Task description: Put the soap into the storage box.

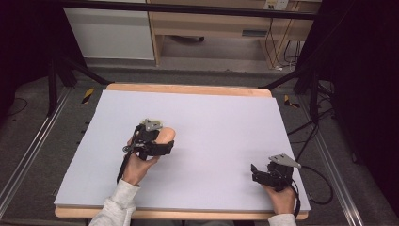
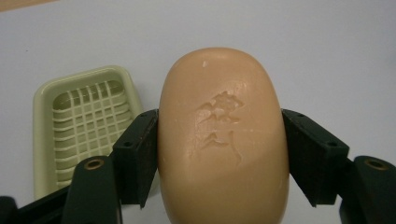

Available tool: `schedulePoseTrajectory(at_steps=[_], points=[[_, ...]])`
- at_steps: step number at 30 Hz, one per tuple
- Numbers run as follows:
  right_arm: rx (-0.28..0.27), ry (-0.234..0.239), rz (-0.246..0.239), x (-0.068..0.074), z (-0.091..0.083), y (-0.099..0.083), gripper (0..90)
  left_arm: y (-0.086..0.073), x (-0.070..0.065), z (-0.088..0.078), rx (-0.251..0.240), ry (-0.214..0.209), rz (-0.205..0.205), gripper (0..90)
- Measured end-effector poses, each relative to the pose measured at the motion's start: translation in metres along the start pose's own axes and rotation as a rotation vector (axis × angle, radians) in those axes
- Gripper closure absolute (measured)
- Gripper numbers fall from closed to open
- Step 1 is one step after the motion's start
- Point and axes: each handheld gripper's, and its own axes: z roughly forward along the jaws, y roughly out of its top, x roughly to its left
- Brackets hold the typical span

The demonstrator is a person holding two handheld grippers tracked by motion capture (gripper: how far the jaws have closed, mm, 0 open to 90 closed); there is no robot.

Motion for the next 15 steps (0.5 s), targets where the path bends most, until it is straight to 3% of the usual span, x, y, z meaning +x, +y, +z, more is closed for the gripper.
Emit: schedulePoseTrajectory(at_steps=[15], points=[[0.001, 0.005, 0.002, 0.001, 0.0, 0.0, 9.3, 0.003, 0.022, 0.002, -0.007, 0.051, -0.044, 31.4]])
